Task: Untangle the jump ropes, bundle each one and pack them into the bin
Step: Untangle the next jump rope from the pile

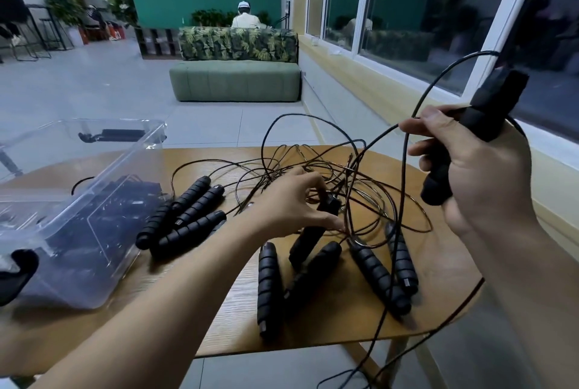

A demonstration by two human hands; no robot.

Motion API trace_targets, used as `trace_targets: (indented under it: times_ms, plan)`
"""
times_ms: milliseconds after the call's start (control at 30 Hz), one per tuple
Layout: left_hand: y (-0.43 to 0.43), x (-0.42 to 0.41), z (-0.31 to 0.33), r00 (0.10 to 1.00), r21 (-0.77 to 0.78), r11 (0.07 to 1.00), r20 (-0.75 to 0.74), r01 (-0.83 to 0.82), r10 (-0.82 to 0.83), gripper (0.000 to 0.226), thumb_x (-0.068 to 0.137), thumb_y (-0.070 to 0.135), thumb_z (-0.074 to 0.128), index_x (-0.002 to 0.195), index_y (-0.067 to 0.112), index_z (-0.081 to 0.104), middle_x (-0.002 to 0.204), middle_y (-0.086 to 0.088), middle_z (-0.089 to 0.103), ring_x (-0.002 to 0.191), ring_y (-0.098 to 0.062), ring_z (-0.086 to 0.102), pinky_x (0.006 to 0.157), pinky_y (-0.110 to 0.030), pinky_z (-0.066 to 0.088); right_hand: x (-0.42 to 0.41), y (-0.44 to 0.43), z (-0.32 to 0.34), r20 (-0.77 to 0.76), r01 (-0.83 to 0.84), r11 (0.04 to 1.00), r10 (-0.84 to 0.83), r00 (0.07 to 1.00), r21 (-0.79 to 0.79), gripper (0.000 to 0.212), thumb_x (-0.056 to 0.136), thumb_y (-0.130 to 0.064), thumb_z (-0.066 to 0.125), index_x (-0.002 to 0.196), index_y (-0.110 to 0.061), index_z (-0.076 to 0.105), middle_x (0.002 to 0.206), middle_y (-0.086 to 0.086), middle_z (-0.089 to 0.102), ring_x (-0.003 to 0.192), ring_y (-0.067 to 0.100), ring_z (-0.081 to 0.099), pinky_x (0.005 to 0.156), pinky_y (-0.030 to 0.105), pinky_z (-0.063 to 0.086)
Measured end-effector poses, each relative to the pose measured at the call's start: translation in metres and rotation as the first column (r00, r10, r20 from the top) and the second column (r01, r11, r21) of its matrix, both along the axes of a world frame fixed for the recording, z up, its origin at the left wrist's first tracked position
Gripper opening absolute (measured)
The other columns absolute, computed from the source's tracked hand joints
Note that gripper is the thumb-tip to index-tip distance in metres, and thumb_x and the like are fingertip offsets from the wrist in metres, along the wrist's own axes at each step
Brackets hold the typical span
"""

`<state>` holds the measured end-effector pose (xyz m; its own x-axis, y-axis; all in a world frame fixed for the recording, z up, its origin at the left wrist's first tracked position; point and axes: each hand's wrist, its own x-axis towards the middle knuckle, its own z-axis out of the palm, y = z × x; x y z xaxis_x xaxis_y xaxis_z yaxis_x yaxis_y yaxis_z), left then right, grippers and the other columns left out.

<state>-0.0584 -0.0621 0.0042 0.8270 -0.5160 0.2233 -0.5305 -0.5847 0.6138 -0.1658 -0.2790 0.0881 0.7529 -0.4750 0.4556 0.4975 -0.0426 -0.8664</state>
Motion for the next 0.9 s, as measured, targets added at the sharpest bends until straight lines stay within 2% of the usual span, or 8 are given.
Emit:
trace_targets:
  times_ms: [133,233,333,467,533,667,767,900]
  plan:
    - [0.001,0.002,0.003,0.989,0.01,0.997,0.13,-0.076,0.074,0.067,0.053,0.074,0.087,0.099,0.034,0.062,0.116,0.011,0.046,0.113,-0.016,0.045,0.094,-0.041,0.047,0.0,-0.004,0.002,0.01,0.011,1.0,-0.011,1.0,0.001,0.008,0.102,-0.019,0.072,0.098,-0.013,0.069,0.096,0.014,0.081,0.067,0.021,0.07,0.057,0.028,0.049]
    - [-0.001,0.003,0.004,0.977,0.067,0.992,0.194,-0.107,0.092,0.068,0.051,0.071,0.087,0.096,0.034,0.053,0.11,0.013,0.048,0.11,-0.018,0.047,0.09,-0.04,0.042,0.0,-0.003,0.001,0.013,0.009,1.0,-0.009,1.0,-0.007,0.008,0.103,-0.019,0.072,0.097,-0.014,0.069,0.096,0.014,0.081,0.067,0.021,0.07,0.057,0.028,0.049]
    - [0.0,0.004,0.002,0.991,0.091,0.992,0.108,-0.09,0.08,0.073,0.047,0.078,0.086,0.097,0.041,0.048,0.105,0.011,0.059,0.103,-0.02,0.056,0.085,-0.039,0.049,0.0,-0.001,0.0,0.016,0.007,1.0,-0.007,1.0,-0.017,0.008,0.103,-0.018,0.072,0.095,-0.015,0.069,0.095,0.013,0.081,0.066,0.021,0.07,0.057,0.028,0.049]
    - [-0.002,0.001,-0.002,0.995,-0.007,1.0,0.1,0.026,-0.026,0.056,0.056,0.078,0.079,0.097,0.05,0.053,0.11,0.024,0.06,0.112,-0.008,0.055,0.1,-0.042,0.049,0.003,0.0,-0.003,0.008,0.004,1.0,-0.004,1.0,-0.031,0.016,0.102,-0.019,0.072,0.108,-0.005,0.069,0.095,0.013,0.082,0.067,0.023,0.071,0.057,0.028,0.05]
    - [-0.005,0.0,-0.004,0.99,-0.059,0.997,0.136,0.045,-0.036,0.052,0.061,0.071,0.083,0.098,0.046,0.055,0.108,0.022,0.058,0.108,-0.006,0.055,0.096,-0.04,0.051,0.004,0.001,-0.005,0.004,0.002,0.999,-0.002,1.0,-0.036,0.022,0.102,-0.019,0.073,0.112,0.0,0.069,0.095,0.013,0.081,0.068,0.024,0.071,0.057,0.029,0.05]
    - [-0.014,-0.011,-0.003,0.997,-0.011,0.997,0.036,0.07,-0.07,0.048,0.069,0.049,0.093,0.101,0.036,0.059,0.094,0.012,0.063,0.083,-0.005,0.058,0.069,-0.028,0.049,0.006,0.004,-0.006,0.006,-0.005,0.999,0.005,1.0,-0.032,0.023,0.101,-0.018,0.073,0.111,0.002,0.068,0.094,0.013,0.081,0.065,0.023,0.07,0.056,0.028,0.049]
    - [-0.027,-0.018,-0.015,0.993,0.042,0.997,0.094,0.071,-0.075,0.061,0.069,0.049,0.094,0.113,0.035,0.054,0.106,0.015,0.061,0.091,-0.007,0.058,0.076,-0.031,0.053,0.005,0.005,-0.006,0.005,-0.015,0.999,0.015,1.0,-0.032,0.022,0.102,-0.017,0.073,0.111,0.002,0.068,0.094,0.013,0.081,0.065,0.023,0.07,0.057,0.029,0.049]
    - [-0.035,-0.017,-0.021,0.997,-0.034,0.999,0.067,0.037,-0.035,0.044,0.08,0.037,0.09,0.11,0.033,0.058,0.098,0.014,0.068,0.086,-0.008,0.065,0.072,-0.024,0.051,0.004,0.005,-0.006,-0.003,-0.02,0.999,0.02,1.0,-0.039,0.021,0.102,-0.018,0.073,0.112,0.001,0.068,0.095,0.013,0.082,0.065,0.022,0.07,0.057,0.029,0.049]
